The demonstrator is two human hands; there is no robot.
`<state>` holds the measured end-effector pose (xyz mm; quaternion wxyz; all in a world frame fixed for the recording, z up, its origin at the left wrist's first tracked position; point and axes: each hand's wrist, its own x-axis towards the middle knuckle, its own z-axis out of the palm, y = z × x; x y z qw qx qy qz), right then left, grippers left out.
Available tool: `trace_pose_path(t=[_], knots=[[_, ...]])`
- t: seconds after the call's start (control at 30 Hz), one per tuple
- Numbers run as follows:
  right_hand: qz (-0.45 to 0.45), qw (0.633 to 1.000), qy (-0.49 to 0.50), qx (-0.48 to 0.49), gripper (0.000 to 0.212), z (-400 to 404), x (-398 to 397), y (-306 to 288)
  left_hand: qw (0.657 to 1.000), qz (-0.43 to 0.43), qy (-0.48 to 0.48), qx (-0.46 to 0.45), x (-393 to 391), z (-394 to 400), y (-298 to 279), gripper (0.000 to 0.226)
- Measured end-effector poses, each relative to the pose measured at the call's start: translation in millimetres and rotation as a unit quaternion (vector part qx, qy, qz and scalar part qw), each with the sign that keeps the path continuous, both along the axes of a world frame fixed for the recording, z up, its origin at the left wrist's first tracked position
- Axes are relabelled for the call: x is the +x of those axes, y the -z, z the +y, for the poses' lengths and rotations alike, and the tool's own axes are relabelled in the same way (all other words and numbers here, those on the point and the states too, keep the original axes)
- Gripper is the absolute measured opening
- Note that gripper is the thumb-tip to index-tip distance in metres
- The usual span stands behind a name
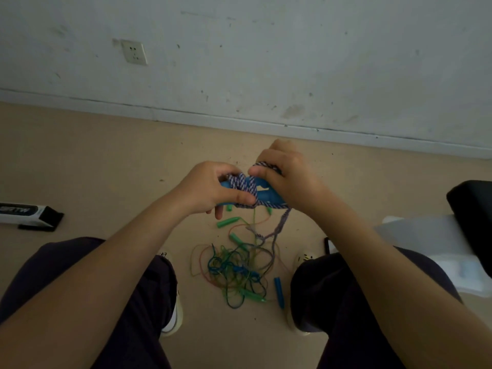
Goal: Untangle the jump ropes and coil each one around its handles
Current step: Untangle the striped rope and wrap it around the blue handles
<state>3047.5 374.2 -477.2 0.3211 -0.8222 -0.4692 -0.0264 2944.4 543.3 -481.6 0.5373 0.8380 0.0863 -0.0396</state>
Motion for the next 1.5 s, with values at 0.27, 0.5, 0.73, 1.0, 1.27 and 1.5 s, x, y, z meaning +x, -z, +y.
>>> trace_pose_path(t=[0.27, 0.5, 0.73, 1.0, 1.27, 1.5], knots=[[0.075, 0.997, 0.025, -0.014, 0.026, 11.8, -10.7, 10.8, 1.0, -0.023, -0.013, 0.013, -5.8, -5.3, -2.3, 0.05], [0.048, 0.998, 0.022, 0.039, 0.032, 14.2, -15.7, 7.0, 0.999, 0.02, -0.029, -0.013, -5.4, -0.3, -4.1, 0.078], [-0.034, 0.999, 0.022, 0.023, 0.039, 16.1, -14.7, 9.4, 0.986, 0.151, 0.018, 0.062, -4.8, -0.3, -2.9, 0.063], [0.077, 0.997, 0.006, -0.004, 0.026, 13.5, -12.7, 8.4, 0.979, 0.154, 0.056, 0.125, -6.0, 1.4, -2.1, 0.061], [0.037, 0.999, 0.012, 0.019, 0.031, 13.2, -11.0, 6.2, 0.991, 0.105, 0.005, 0.081, -4.4, -0.5, 0.1, 0.05], [0.099, 0.994, 0.051, 0.021, 0.035, 15.0, -13.7, 10.2, 0.986, 0.065, -0.02, 0.149, -4.7, 2.8, 2.1, 0.089]])
